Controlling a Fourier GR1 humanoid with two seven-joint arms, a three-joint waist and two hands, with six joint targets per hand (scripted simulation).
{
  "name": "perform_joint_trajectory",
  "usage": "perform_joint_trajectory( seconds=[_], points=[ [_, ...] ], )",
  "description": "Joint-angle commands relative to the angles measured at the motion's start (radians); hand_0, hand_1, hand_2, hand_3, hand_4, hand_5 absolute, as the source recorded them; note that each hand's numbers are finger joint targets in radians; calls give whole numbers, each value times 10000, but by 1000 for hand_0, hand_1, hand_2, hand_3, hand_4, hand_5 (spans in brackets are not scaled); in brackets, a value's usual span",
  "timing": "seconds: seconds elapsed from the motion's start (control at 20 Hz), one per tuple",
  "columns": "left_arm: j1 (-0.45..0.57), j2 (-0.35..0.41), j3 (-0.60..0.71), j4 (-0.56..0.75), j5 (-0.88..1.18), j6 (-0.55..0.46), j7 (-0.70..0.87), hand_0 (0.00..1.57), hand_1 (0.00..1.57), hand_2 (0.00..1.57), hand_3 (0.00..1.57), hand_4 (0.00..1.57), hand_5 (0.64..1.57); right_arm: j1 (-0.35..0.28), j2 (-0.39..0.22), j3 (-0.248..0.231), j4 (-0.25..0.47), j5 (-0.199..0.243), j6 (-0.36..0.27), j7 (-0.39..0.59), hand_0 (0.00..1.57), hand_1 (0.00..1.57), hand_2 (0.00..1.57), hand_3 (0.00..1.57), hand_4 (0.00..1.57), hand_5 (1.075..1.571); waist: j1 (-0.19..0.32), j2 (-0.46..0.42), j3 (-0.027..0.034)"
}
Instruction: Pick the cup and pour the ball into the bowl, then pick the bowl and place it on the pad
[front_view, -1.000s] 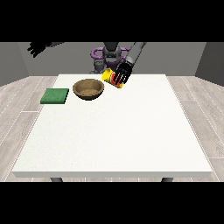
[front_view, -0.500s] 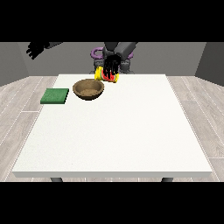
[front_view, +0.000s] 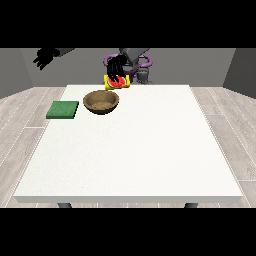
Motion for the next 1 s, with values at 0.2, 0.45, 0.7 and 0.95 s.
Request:
perform_joint_trajectory(
  seconds=[0.2, 0.45, 0.7, 0.95],
  points=[
    [334, -10, -660, -1451, -218, -2205, -54, 0, 0, 1065, 1545, 1108, 1571, -194, 709, 683, -343, 471, -835, 479, 0, 0, 0, 50, 713, 1548, -87, -435, -14],
    [1157, 933, 1001, -2514, 800, 209, -503, 748, 748, 1571, 1544, 1105, 1556, 475, 102, -4, -34, 171, -574, 317, 0, 0, 0, 178, 737, 1553, 904, -873, -34],
    [1873, 1556, 3934, -3926, 4128, 1293, -2154, 798, 798, 1187, 884, 1299, 1555, 730, -227, -437, 66, -44, -539, 279, 0, 0, 0, 114, 762, 1556, 1563, -760, -93],
    [1856, 1296, 6787, -5336, 7761, 1046, -3056, 0, 0, 0, 0, 1150, 1568, 681, 218, -175, -15, 329, -1166, 242, 0, 0, 0, 0, 785, 1556, 2226, -698, -171]
  ],
)
